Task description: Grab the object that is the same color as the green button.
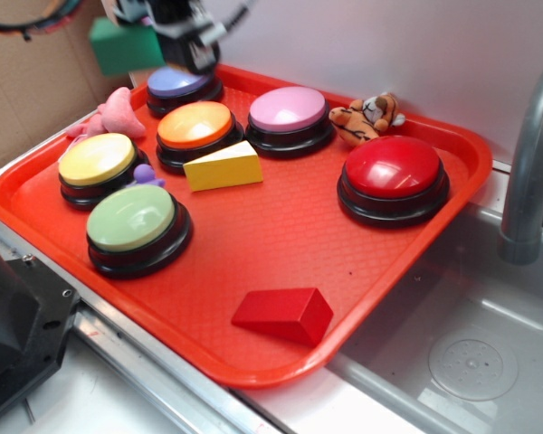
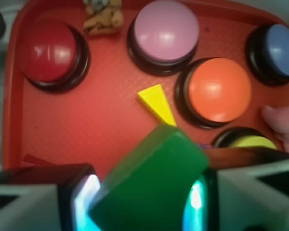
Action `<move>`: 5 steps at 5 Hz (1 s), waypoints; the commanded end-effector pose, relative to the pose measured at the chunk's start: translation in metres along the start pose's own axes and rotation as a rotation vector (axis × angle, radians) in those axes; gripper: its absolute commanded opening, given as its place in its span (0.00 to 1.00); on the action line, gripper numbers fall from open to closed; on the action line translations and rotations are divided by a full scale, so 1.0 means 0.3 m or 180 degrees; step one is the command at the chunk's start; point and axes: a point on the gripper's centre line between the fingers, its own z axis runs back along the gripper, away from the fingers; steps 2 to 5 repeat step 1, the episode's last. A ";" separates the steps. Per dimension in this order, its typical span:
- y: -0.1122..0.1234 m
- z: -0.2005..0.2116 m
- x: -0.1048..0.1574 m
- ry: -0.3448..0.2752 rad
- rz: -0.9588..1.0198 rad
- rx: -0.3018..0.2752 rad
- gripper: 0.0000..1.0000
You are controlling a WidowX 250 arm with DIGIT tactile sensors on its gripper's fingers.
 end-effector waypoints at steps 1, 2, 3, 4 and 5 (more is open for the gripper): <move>0.048 0.087 0.026 0.0497 -0.0455 0.0093 1.00; 0.048 0.087 0.026 0.0497 -0.0455 0.0093 1.00; 0.048 0.087 0.026 0.0497 -0.0455 0.0093 1.00; 0.048 0.087 0.026 0.0497 -0.0455 0.0093 1.00; 0.048 0.087 0.026 0.0497 -0.0455 0.0093 1.00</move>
